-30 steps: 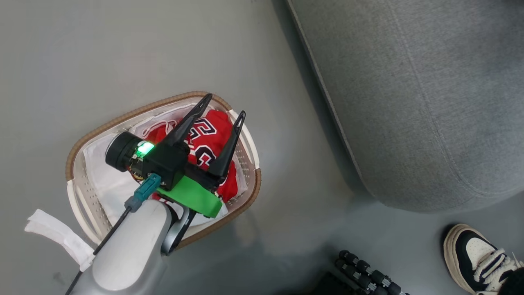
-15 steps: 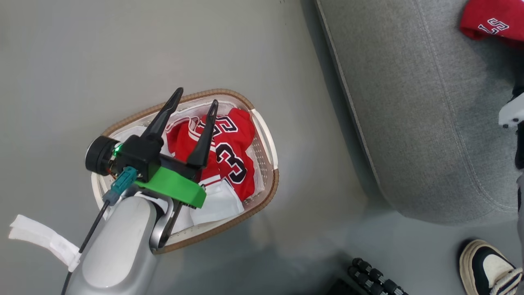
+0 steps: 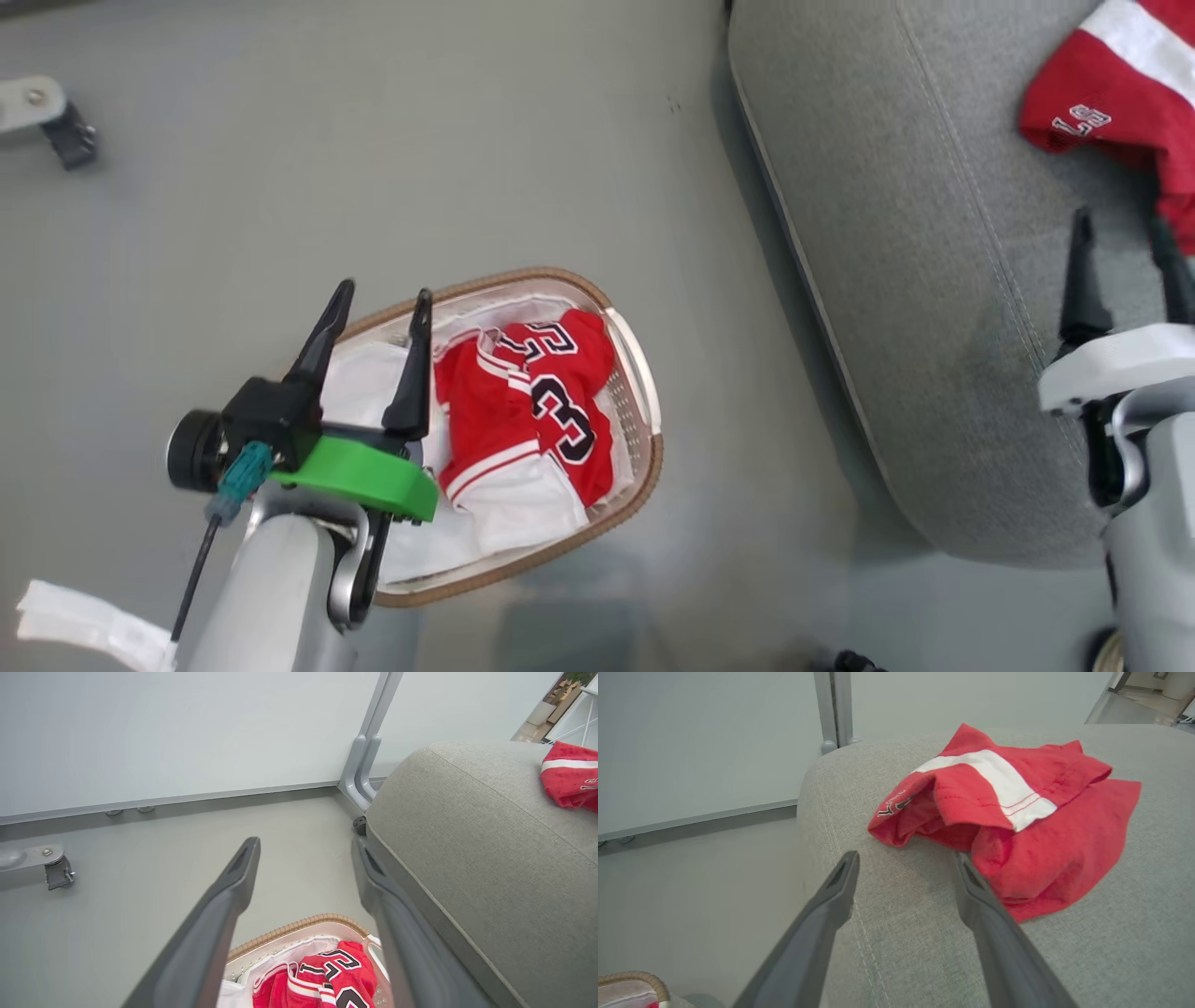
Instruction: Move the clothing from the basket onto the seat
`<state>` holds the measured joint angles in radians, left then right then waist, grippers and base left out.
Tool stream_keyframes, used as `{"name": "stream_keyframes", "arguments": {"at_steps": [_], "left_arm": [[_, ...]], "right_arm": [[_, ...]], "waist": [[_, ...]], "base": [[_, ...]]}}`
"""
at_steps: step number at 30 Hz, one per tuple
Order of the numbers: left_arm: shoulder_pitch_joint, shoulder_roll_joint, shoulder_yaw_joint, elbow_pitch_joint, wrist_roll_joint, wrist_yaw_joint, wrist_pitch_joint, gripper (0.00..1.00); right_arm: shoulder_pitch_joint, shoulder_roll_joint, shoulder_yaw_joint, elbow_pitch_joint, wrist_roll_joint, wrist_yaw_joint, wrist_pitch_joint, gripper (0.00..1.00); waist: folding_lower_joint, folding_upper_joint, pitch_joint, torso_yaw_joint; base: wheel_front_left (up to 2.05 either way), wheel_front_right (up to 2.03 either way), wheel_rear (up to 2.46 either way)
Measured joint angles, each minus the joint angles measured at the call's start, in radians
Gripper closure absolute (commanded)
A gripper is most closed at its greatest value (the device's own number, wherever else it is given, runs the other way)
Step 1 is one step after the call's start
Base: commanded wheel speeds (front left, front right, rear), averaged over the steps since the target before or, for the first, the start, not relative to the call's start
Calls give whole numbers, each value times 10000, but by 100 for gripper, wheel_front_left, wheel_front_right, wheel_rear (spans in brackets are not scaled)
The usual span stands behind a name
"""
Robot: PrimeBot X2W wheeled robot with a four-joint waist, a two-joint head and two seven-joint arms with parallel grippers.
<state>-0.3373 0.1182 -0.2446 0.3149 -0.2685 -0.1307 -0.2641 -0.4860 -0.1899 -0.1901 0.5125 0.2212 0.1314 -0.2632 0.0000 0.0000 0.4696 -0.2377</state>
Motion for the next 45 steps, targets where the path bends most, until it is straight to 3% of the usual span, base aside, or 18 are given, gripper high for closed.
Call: {"name": "stream_keyframes", "arguments": {"at_steps": [12, 22, 32, 45], "left_arm": [[709, -497, 1827, 382, 732, 0, 0, 0], [1172, -656, 2654, 512, 1106, 19, 0, 0], [1964, -675, 2512, 453, 867, 251, 2, 0], [2670, -675, 2360, 192, 744, 476, 2, 0]], "right_arm": [[690, 639, 1718, -401, 257, 0, 0, 0], [953, 1129, 2671, -449, 184, 0, 0, 0], [1831, 1231, 2989, -564, 136, 0, 0, 0], [2676, 1346, 3033, -495, 77, 0, 0, 0]], "waist": [[0, 0, -1233, 1032], [0, 0, -2247, 1791], [0, 0, -3311, 2252], [-1, 0, -4033, 2227]], "base": [[0, 0, 0], [0, 0, 0], [0, 0, 0], [0, 0, 0]]}}
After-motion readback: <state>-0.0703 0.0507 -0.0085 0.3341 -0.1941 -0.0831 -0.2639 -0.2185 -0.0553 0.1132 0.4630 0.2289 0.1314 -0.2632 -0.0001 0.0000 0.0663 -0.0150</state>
